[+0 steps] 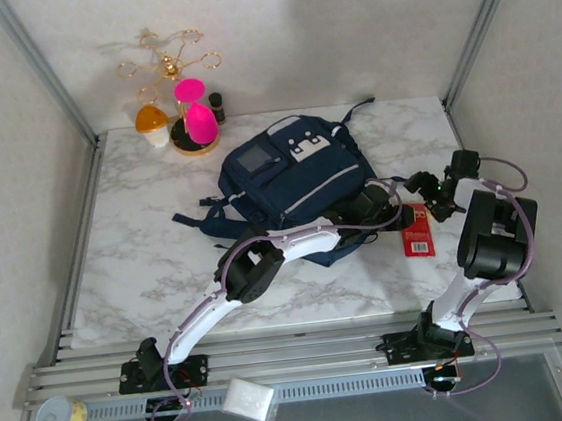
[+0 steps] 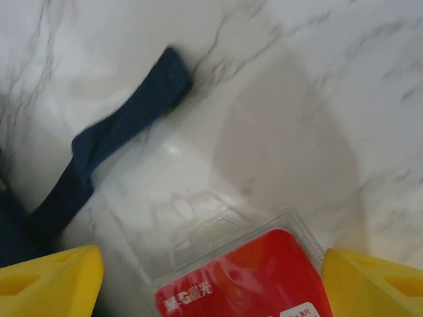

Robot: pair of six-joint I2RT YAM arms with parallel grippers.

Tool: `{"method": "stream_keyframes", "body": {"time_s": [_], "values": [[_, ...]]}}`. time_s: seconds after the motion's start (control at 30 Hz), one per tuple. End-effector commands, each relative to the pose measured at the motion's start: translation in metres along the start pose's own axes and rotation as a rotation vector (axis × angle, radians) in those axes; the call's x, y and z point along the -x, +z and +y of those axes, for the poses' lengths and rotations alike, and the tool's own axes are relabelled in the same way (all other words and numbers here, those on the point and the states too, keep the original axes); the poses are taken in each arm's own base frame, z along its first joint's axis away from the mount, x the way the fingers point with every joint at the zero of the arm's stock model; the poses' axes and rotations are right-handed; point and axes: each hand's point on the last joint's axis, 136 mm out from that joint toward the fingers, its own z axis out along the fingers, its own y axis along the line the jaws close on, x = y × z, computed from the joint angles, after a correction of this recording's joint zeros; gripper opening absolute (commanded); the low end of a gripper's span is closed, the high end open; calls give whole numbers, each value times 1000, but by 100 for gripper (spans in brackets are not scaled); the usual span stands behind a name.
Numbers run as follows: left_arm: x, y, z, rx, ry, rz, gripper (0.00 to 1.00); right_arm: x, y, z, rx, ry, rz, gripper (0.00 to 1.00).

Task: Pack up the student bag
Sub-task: Adjust the loose stationery at the middle-right of the table, then pick up the loose stationery from the middle-right of the table.

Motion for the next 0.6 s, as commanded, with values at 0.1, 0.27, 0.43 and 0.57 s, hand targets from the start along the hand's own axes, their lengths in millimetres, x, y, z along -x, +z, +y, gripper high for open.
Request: {"method": "stream_keyframes", "body": {"time_s": [0.1,0.27,0.43,0.57], "values": [[-24,-5,31,116,-132,70,50,0,-38,-46,-65,108,-31,91],[-32,-4,39,154,-172,71,43,-28,-32,-61,-54,125,41,88],[-34,3,56,209,-181,73,35,-61,-26,-58,7,134,120,84],[-41,6,75,270,-165,89,29,-79,-29,-48,63,122,146,80]]}}
